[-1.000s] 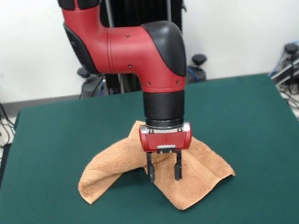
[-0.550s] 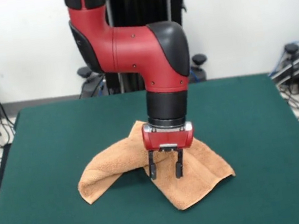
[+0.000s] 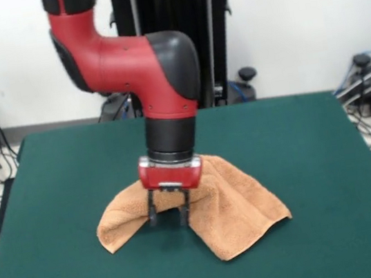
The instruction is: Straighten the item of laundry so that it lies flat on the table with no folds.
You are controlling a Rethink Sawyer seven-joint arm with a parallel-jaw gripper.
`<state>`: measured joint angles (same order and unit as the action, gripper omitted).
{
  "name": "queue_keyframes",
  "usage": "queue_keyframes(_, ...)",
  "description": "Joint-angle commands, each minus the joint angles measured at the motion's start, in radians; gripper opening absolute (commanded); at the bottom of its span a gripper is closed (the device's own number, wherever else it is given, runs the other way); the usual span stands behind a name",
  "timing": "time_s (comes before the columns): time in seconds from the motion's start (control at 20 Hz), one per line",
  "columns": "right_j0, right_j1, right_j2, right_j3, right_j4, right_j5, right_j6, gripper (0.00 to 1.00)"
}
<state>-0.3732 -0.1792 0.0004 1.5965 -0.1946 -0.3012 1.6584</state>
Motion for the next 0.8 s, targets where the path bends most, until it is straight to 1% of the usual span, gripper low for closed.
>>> queue_keyframes(0.05, -0.026, 0.035, 0.089, -0.014, -0.049, 0.098, 0.112, 1.0)
queue_keyframes(0.2, 0.005, 0.061, 0.049, -0.029, -0.032, 0.063, 0.115, 1.0)
queue_keyframes(0.35, 0.013, 0.076, 0.037, -0.033, -0.029, 0.043, 0.117, 1.0)
queue_keyframes(0.5, 0.058, 0.085, -0.013, -0.041, -0.018, -0.028, 0.118, 1.0)
queue_keyframes(0.7, 0.065, 0.087, -0.026, -0.052, -0.025, -0.041, 0.118, 1.0)
queue_keyframes(0.8, 0.055, 0.092, -0.025, -0.069, -0.035, -0.036, 0.111, 1.0)
